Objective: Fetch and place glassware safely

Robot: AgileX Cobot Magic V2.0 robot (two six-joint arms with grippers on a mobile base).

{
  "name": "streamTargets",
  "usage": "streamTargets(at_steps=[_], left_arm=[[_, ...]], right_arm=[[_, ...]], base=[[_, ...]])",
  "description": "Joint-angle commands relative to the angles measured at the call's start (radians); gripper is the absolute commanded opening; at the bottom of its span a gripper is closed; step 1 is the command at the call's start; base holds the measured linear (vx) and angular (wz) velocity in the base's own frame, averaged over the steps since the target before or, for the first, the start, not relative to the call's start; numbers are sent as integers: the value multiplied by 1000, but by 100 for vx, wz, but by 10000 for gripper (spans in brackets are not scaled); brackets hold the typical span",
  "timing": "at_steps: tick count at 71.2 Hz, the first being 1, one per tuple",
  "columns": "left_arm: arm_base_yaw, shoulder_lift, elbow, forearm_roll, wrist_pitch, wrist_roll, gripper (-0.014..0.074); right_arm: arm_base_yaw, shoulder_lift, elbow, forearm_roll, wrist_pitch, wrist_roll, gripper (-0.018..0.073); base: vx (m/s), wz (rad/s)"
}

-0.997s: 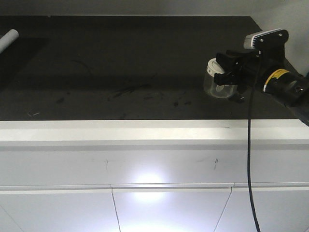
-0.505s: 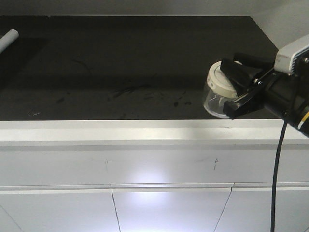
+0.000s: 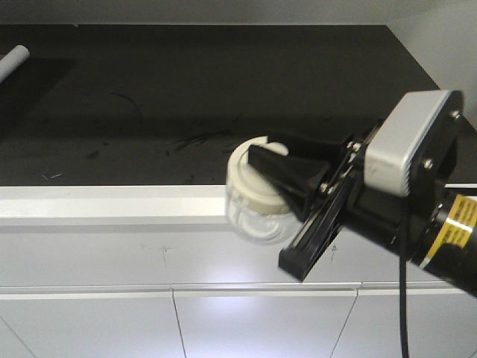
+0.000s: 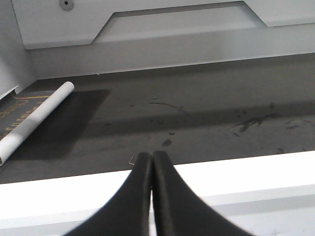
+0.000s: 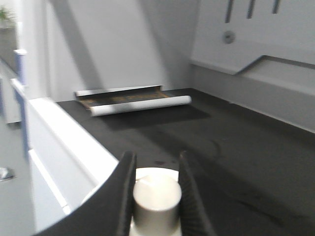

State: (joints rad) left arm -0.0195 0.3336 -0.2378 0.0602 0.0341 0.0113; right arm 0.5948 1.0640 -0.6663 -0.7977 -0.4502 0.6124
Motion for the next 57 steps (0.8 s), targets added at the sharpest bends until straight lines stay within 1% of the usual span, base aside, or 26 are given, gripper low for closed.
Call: streamTargets(at_steps=[1,12,57], left_arm=[[-6,3,-27,-10,-71,-6,-7],[-6,3,-27,-10,-71,-6,-7],[-6,3,-27,-10,-71,-6,-7]], right_arm=[[46,-24,-31,30,-52,4,-2],[110,-24,-31,30,-41,4,-2],[109,-24,-31,30,-41,5,-1]], base=[[0,0],[0,0],[0,0]])
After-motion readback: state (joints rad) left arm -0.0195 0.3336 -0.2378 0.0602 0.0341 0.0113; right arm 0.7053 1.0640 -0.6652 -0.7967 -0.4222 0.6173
